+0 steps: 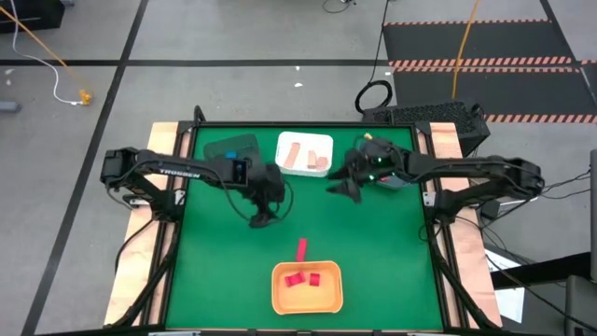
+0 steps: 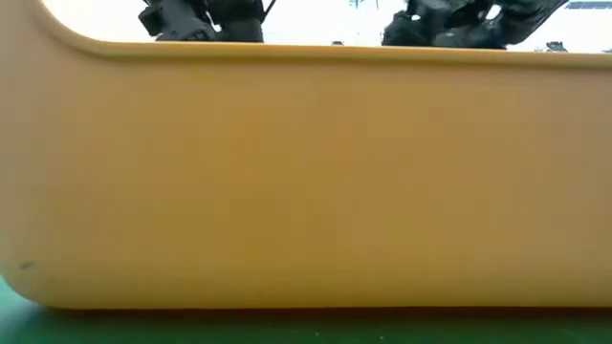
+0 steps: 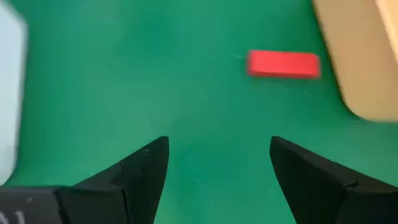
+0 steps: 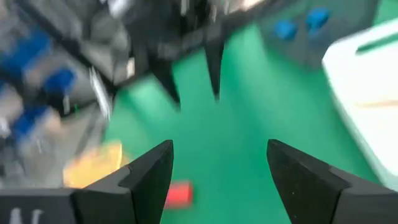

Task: Sort & place blocks by color
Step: Put the red block into the yellow bin

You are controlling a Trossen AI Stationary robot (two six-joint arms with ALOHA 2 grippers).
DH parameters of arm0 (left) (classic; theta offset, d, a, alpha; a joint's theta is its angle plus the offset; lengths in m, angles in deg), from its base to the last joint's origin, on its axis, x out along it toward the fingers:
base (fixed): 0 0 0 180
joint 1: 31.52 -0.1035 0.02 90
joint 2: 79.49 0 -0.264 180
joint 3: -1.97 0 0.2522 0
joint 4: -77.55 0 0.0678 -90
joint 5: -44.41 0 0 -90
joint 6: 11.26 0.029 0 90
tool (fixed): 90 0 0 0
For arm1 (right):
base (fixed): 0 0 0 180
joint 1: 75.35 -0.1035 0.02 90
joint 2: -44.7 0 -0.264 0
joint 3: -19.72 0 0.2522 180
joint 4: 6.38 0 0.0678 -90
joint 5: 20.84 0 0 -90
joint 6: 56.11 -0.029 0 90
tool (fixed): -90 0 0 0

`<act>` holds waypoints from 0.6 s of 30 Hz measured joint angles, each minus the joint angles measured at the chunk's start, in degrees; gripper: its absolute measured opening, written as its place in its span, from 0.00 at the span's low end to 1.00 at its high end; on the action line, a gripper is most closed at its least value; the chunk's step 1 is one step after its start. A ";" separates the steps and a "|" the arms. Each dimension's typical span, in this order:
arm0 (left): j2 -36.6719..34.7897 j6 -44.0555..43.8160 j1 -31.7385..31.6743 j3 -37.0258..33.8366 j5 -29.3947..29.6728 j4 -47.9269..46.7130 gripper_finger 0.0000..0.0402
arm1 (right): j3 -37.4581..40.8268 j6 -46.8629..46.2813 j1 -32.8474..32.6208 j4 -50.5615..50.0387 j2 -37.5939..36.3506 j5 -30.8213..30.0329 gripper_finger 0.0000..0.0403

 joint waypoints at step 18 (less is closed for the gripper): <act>0.02 -68.11 5.87 0.00 7.70 7.00 0.69 | 0.02 -4.95 -5.86 -30.06 -5.68 -15.11 0.62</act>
